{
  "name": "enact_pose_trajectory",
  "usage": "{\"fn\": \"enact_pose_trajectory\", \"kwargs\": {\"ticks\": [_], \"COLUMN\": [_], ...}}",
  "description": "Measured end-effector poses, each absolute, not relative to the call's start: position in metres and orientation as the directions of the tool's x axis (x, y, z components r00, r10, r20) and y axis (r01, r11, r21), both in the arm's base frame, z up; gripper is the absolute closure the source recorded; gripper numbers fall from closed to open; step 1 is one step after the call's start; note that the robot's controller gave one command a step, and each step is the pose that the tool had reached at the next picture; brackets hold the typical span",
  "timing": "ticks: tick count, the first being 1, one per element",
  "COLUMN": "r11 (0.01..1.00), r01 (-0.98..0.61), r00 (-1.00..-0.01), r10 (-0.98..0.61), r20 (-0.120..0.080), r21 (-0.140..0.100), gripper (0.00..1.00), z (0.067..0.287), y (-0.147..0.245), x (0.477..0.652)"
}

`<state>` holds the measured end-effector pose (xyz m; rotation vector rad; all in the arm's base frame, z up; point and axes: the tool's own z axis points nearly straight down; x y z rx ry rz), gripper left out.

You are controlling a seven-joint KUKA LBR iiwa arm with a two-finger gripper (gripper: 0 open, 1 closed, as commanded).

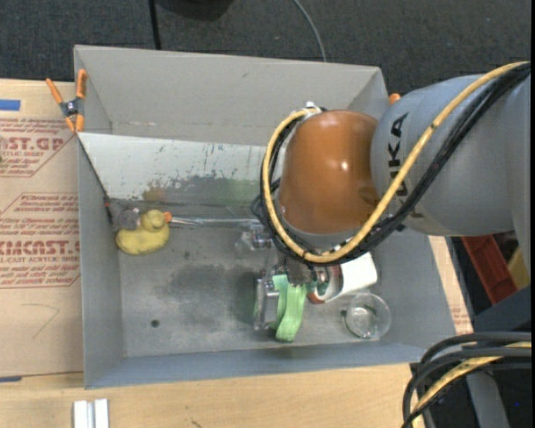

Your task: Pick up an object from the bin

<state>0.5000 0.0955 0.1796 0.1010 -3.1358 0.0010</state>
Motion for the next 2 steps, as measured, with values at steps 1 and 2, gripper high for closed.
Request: {"fn": "enact_pose_trajectory", "kwargs": {"ticks": [1,2], "r11": [0.991,0.997], "r01": [-0.134,0.071], "r00": [-0.991,-0.997], "r10": [-0.134,0.071], "r20": [0.001,0.003], "r21": [0.003,0.001], "gripper": [0.0,0.0], "z": [0.166,0.149], "y": [0.071,0.059], "x": [0.505,0.51]}}
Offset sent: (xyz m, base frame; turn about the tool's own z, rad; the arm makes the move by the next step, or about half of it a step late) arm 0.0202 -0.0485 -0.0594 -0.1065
